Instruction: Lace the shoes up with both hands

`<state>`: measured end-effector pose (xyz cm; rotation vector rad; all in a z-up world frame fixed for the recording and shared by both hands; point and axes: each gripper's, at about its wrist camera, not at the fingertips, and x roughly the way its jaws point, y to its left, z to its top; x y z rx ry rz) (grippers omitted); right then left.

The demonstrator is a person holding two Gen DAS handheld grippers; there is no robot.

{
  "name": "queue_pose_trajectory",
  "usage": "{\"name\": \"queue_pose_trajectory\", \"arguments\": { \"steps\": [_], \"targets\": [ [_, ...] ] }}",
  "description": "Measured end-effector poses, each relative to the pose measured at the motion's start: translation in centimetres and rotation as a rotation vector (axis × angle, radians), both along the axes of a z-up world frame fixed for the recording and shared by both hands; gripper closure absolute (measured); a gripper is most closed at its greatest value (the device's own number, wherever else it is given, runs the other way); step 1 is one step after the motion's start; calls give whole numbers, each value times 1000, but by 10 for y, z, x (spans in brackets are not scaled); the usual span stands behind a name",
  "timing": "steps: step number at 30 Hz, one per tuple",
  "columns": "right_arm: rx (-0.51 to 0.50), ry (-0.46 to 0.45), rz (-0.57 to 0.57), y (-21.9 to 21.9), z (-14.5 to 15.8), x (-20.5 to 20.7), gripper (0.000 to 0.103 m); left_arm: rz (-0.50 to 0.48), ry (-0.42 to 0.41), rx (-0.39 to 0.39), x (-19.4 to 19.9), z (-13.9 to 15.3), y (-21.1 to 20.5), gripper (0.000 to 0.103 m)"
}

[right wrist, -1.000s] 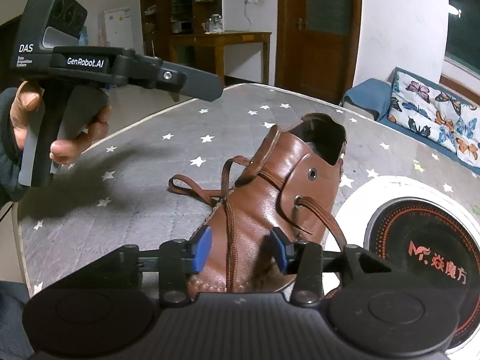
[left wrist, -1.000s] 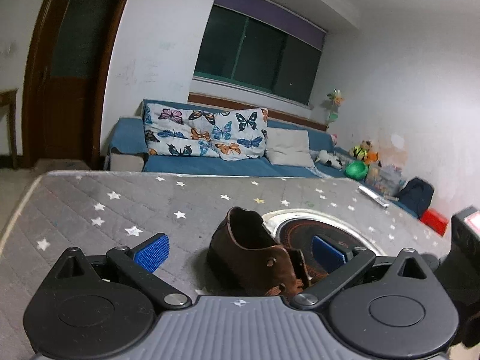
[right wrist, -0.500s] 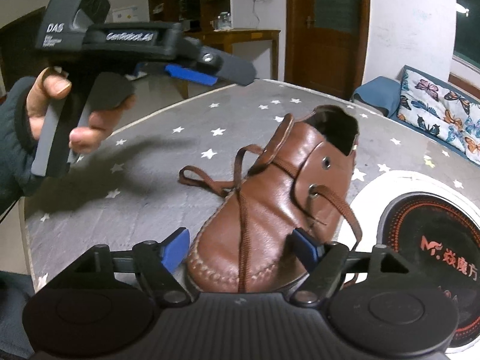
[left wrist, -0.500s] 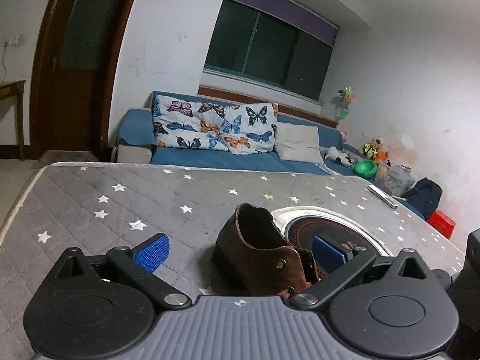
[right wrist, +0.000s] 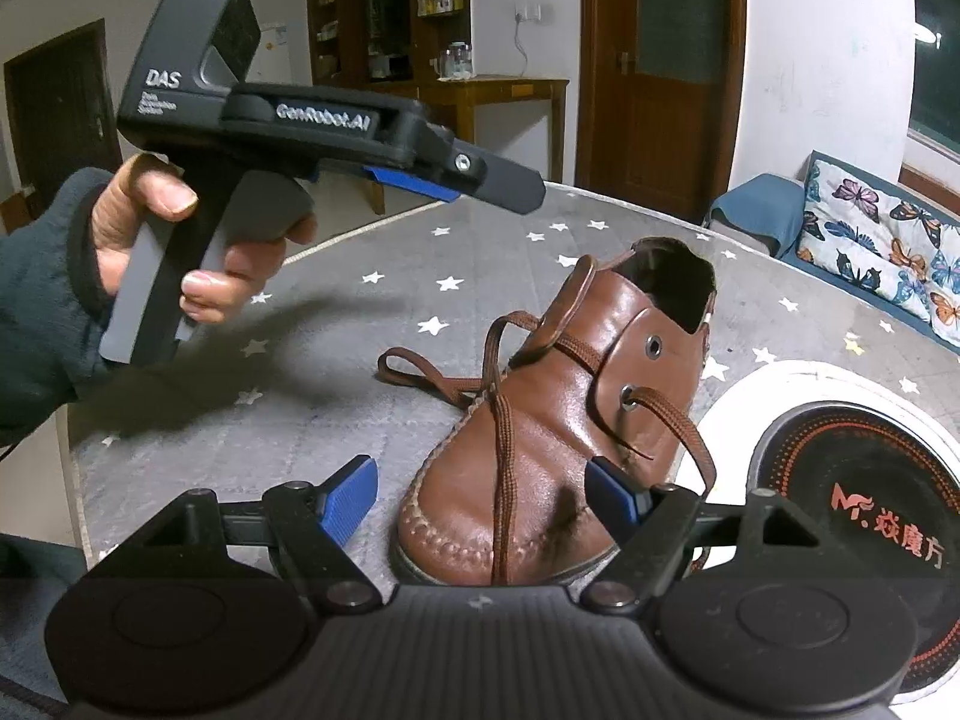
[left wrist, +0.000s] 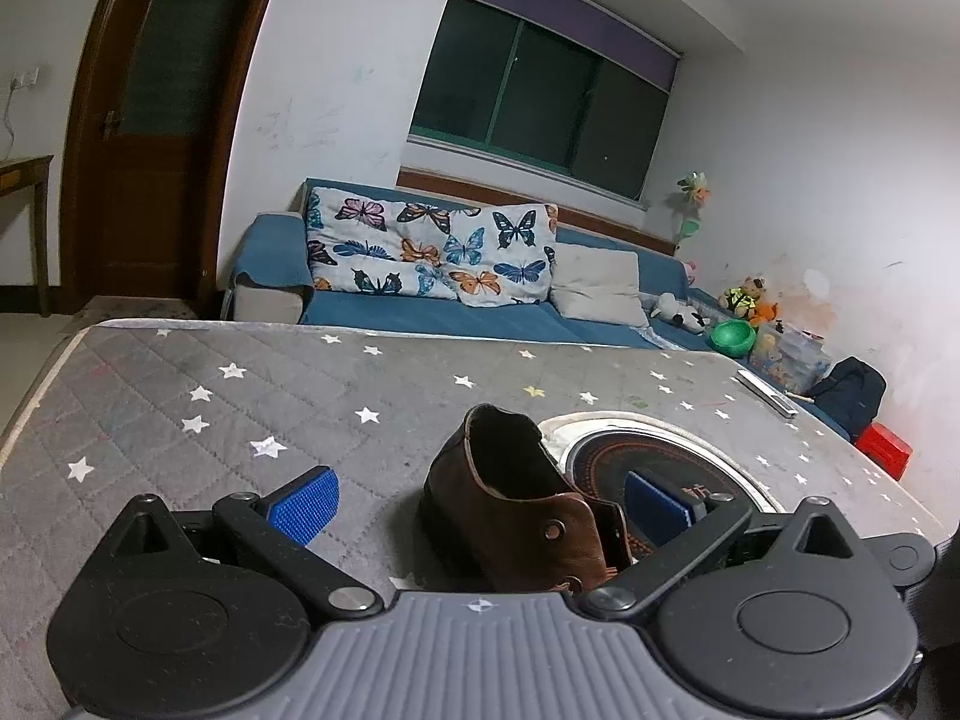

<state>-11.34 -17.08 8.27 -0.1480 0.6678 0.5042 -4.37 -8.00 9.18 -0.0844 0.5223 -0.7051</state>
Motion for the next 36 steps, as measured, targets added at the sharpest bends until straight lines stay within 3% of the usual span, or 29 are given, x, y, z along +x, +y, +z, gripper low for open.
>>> {"name": "queue_pose_trajectory", "arguments": {
  "steps": [7, 13, 19, 20, 22, 24, 26, 31, 36],
  "targets": [
    [26, 9, -15, -4, 4, 0, 32, -9, 1, -4, 2, 1, -5, 0],
    [37, 19, -24, -6, 4, 2, 43, -15, 8, -13, 4, 2, -7, 0],
    [48, 46, -34, -7, -2, 9, 62, -64, 28, -19, 3, 4, -14, 0],
    [48, 48, -36, -7, -2, 10, 70, -77, 33, -21, 2, 4, -15, 0],
    [43, 50, -38, -5, -3, 12, 76, -96, 42, -10, 0, 4, -21, 1],
    [35, 50, -39, -3, -4, 13, 93, -105, 46, 17, -4, 4, -28, 3],
    [18, 42, -35, -3, -3, 11, 98, -107, 50, 31, -8, 3, -34, 9],
    [-67, -30, -29, -2, 4, 1, 100, -99, 37, 54, -25, -3, -46, 19],
    [-161, -104, -34, -9, 14, -9, 100, -75, 36, 74, -32, -9, -53, 20]
  ]
}}
